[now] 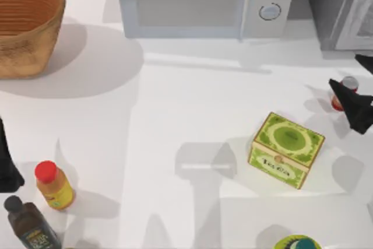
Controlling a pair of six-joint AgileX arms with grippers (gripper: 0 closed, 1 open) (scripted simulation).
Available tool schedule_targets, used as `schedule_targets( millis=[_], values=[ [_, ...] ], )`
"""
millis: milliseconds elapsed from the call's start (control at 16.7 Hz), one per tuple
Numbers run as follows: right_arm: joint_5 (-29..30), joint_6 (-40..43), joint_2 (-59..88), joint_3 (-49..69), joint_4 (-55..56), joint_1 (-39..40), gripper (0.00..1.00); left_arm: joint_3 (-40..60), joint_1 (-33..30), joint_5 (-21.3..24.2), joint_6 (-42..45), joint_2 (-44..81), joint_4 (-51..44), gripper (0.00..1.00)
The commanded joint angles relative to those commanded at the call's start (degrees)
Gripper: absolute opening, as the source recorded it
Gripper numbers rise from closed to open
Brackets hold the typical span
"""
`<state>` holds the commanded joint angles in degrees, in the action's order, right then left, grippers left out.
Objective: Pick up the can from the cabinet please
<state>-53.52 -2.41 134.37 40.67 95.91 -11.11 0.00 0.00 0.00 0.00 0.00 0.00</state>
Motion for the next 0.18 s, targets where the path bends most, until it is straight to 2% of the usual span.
schedule_targets(
  millis=[180],
  values=[
    [0.0, 0.0, 0.0, 0.0, 0.0, 0.0, 1.0, 0.0, 0.0, 0.0, 0.0, 0.0, 0.0, 1.0]
  ],
)
